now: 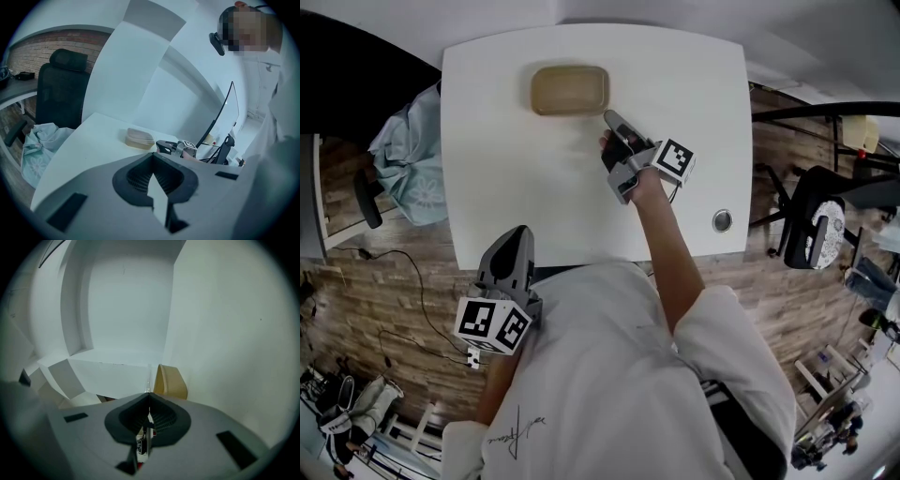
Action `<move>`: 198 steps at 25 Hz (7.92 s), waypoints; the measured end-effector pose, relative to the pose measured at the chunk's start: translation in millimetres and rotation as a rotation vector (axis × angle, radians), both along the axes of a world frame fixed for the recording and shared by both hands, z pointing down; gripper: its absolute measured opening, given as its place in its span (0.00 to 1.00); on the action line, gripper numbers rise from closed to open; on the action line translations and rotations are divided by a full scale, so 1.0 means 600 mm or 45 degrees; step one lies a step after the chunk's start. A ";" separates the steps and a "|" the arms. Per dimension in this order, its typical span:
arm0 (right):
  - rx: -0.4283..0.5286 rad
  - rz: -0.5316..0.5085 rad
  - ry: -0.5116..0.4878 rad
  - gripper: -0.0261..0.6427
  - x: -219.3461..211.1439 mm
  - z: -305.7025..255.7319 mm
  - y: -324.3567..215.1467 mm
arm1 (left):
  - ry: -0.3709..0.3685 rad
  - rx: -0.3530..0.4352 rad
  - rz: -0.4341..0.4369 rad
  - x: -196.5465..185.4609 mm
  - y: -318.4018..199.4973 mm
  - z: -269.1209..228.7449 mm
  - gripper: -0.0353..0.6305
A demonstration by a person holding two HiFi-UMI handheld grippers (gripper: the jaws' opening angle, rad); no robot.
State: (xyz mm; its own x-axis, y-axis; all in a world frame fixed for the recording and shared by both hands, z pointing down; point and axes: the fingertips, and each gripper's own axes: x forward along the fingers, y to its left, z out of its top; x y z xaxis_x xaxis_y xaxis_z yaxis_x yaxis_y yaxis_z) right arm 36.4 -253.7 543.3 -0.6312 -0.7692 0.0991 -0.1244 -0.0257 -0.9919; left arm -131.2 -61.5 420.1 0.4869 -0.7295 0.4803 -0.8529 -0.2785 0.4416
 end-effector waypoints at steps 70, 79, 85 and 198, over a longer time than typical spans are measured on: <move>0.309 -0.089 -0.218 0.06 -0.016 -0.156 0.004 | 0.051 0.143 -0.039 0.016 0.019 -0.037 0.06; 0.347 -0.123 -0.187 0.06 -0.004 -0.169 0.035 | 0.094 0.157 -0.027 0.042 0.026 -0.040 0.06; 0.351 -0.174 -0.146 0.06 -0.002 -0.167 0.058 | 0.111 0.172 -0.029 0.053 0.030 -0.042 0.06; 0.475 -0.467 0.291 0.06 0.009 -0.262 0.353 | 0.104 0.263 -0.005 0.101 0.064 -0.062 0.06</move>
